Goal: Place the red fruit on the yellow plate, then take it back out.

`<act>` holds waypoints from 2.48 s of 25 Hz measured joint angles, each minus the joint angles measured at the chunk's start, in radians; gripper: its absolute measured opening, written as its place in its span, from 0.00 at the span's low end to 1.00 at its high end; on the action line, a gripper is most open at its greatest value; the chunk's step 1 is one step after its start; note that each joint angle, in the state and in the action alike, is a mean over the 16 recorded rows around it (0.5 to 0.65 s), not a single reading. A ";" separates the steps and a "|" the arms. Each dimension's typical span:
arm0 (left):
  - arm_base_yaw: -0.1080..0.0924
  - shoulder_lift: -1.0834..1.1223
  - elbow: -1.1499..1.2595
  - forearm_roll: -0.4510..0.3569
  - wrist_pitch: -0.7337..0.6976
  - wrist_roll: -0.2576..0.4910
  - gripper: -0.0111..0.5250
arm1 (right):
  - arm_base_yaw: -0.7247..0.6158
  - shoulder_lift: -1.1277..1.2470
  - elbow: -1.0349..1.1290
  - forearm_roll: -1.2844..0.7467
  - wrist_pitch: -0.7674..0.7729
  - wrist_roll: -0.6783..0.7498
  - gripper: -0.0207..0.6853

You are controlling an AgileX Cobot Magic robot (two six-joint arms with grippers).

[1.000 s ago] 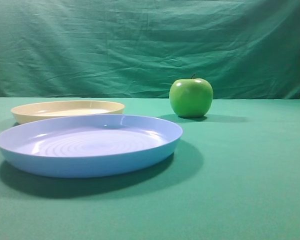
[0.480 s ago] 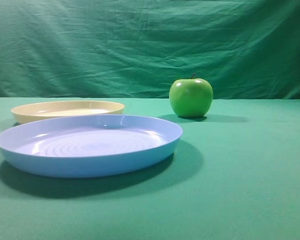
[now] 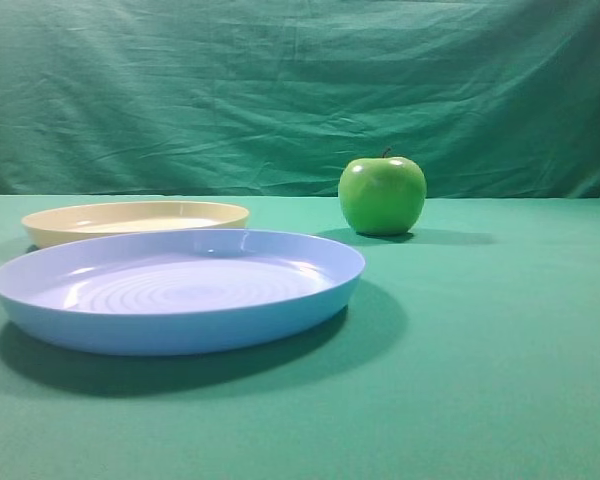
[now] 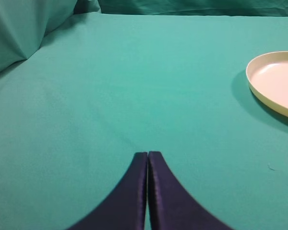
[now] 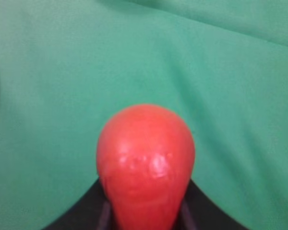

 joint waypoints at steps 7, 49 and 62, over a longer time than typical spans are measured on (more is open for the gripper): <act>0.000 0.000 0.000 0.000 0.000 0.000 0.02 | -0.007 0.135 0.042 -0.015 -0.151 0.003 0.36; 0.000 0.000 0.000 0.000 0.000 0.000 0.02 | -0.007 -0.594 -0.322 0.086 0.785 0.071 0.03; 0.000 0.000 0.000 0.000 0.000 0.000 0.02 | -0.017 -0.883 -0.242 0.117 0.752 0.075 0.03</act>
